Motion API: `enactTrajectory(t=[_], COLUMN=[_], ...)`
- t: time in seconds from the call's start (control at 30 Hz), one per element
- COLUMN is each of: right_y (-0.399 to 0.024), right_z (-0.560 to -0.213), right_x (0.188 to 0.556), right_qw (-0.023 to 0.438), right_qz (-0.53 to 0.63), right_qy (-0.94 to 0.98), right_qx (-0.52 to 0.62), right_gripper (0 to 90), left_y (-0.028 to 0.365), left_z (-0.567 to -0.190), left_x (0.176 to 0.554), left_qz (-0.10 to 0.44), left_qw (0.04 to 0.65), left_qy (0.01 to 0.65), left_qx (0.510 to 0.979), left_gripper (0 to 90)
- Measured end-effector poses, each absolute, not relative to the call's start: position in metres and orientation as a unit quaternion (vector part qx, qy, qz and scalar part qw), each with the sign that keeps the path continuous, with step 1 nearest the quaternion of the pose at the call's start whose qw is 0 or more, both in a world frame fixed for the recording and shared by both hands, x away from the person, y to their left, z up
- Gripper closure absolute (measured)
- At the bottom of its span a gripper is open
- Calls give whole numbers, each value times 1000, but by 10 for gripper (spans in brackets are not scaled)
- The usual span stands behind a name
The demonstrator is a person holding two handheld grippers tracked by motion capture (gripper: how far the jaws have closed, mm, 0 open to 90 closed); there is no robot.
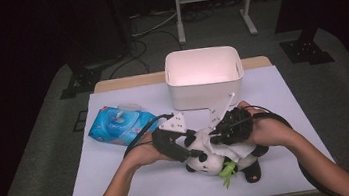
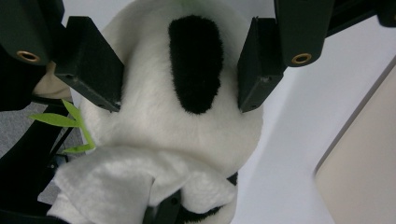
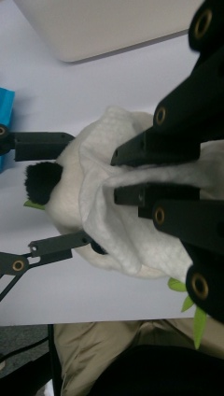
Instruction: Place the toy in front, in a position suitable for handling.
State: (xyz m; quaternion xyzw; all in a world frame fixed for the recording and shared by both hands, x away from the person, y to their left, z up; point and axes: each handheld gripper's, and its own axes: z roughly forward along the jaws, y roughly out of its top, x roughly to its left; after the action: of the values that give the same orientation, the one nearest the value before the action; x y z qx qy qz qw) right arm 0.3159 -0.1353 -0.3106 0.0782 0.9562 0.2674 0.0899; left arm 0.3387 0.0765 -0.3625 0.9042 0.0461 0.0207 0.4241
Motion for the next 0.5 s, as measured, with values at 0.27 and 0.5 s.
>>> enactTrajectory(t=[0.27, 0.5], right_y=[-156, -182], right_z=[-310, -308], right_x=[318, 315], right_qw=[92, 87], right_qz=[249, 264], right_qy=[959, 953], right_qx=[99, 122], right_gripper=[845, 846], left_y=[79, 79], left_z=[-364, -365], left_x=[339, 340], left_qz=[17, 15], left_qw=[423, 425], left_qy=[51, 53], left_qx=[904, 903], left_gripper=[341, 340])
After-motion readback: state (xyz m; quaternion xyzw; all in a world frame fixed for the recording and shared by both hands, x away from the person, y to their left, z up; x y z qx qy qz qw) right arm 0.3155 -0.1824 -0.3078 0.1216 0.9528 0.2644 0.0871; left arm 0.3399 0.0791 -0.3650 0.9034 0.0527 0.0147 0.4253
